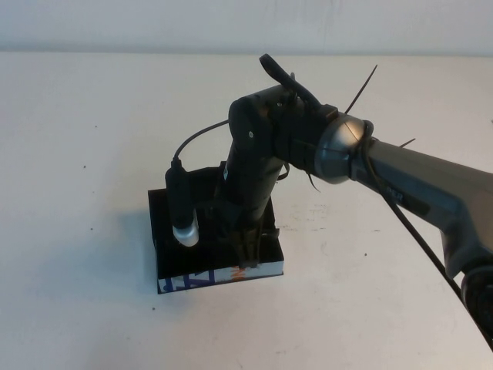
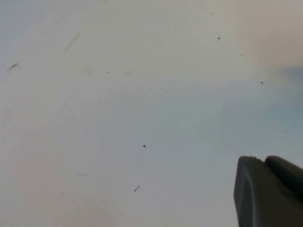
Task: Return glasses to glasses case
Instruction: Place the glasses in the glasses case
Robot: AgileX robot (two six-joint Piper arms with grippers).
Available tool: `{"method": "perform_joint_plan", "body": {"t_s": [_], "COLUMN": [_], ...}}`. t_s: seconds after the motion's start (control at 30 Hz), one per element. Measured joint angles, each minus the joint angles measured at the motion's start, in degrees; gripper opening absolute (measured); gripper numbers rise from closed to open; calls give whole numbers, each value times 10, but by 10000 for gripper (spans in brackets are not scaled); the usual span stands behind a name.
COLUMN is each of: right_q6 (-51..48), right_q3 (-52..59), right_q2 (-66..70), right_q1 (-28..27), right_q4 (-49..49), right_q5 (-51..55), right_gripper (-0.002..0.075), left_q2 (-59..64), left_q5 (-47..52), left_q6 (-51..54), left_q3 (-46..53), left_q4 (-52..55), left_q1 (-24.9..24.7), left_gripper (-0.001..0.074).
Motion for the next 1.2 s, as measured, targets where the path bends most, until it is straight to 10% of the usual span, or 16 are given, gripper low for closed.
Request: {"method": "perform_joint_plan", "body": {"t_s": [1.2], "right_q6": [0], "right_q3": [-38], "right_q2": [15], "right_q1": [6], "right_q4": [26], "right_q5": [54], "right_gripper": [9], "left_q2": [0], "left_q5": [0], "left_q6": [0], "left_q3": [0], "left_q4": [0], "left_q1": [0], "left_gripper": [-1]}}
